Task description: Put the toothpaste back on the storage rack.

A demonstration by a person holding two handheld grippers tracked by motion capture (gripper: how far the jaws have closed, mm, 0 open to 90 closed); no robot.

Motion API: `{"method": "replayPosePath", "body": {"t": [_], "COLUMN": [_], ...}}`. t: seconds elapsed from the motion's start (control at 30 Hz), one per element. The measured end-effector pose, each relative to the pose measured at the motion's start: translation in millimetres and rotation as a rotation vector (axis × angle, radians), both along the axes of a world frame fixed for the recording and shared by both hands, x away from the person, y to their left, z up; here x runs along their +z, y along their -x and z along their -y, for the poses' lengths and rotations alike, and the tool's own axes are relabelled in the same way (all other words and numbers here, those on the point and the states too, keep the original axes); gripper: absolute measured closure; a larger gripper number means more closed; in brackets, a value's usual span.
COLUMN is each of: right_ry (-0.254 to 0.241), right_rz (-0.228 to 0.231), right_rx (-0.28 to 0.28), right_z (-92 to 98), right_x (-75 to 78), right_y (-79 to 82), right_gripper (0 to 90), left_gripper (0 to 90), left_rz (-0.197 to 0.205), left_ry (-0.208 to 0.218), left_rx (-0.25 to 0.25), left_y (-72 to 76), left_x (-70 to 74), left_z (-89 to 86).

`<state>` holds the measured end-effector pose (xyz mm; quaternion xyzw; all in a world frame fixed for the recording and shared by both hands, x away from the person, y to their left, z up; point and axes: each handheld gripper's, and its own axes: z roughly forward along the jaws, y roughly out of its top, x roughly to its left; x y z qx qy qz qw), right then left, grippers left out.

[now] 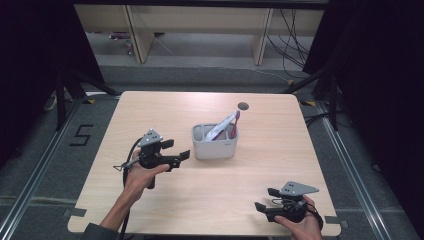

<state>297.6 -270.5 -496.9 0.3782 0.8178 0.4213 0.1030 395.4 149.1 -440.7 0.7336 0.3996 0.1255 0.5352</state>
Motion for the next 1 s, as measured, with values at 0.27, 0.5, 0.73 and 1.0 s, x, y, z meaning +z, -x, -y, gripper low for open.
{"method": "replayPosePath", "body": {"t": [0.27, 0.5, 0.73, 1.0], "right_ry": [-0.031, -0.01, -0.004, 0.007], "right_rz": [-0.051, -0.01, -0.016, 0.005], "right_rx": [-0.012, -0.011, -0.001, -0.01], "right_z": [-0.8, 1.1, 0.7, 0.1], "right_x": [-0.8, -0.9, -0.6, -0.5], "right_y": [3.9, 4.2, 4.5, 5.0], "right_gripper": [26.3, 26.3, 26.2, 26.2], "left_gripper": [17.6, 17.3, 17.4, 17.4], "left_rz": [0.001, 0.0, -0.008, -0.012], "left_ry": [-0.032, -0.052, -0.079, -0.136], "left_rx": [-0.044, -0.054, -0.048, -0.069], "left_y": [23.7, 37.3, 47.9, 65.5], "left_x": [-9.4, -17.3, -24.9, -38.3], "left_z": [-5.2, -10.8, -16.9, -16.7]}}
